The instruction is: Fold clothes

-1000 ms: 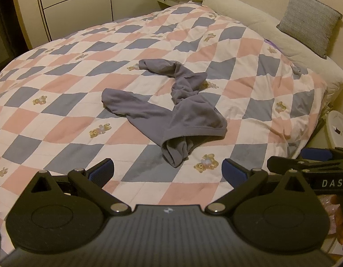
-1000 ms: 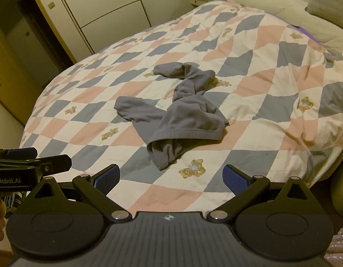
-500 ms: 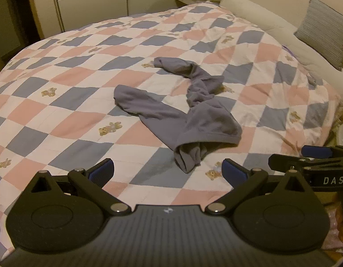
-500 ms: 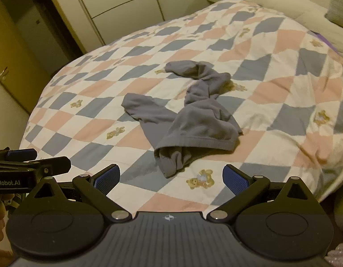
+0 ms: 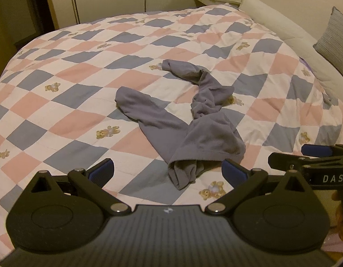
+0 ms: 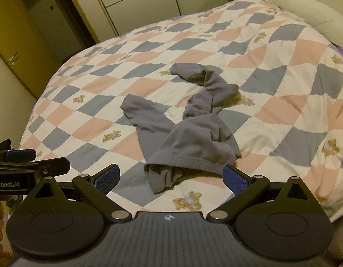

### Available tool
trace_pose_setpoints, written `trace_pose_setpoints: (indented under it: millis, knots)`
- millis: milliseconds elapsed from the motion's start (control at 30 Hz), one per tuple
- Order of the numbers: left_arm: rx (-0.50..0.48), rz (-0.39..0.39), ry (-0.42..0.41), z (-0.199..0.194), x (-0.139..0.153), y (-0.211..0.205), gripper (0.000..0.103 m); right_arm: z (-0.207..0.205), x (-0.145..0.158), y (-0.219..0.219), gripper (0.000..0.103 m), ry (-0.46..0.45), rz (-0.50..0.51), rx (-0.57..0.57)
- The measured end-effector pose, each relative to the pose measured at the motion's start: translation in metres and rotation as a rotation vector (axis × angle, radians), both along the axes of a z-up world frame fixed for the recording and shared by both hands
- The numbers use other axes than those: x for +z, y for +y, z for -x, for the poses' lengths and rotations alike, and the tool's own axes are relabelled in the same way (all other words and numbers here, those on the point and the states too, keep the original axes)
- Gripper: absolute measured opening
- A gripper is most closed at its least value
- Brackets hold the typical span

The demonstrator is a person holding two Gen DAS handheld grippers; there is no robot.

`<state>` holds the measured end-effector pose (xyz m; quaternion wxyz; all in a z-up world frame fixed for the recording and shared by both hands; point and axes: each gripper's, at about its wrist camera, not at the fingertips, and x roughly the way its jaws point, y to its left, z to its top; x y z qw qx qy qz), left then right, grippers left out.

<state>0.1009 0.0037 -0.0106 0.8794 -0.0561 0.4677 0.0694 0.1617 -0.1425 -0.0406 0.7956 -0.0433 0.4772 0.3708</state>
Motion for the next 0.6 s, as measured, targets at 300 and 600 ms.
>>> trace_pose_setpoints:
  millis: [300,600]
  knots:
    - [0.077,-0.015,0.013,-0.027,-0.001,-0.029,0.102,-0.048,-0.002,-0.007,0.101,0.017,-0.011,0.075]
    - [0.155,-0.029,0.023,-0.048,-0.002,-0.057,0.102,-0.089,-0.006,-0.008,0.101,0.023,-0.020,0.158]
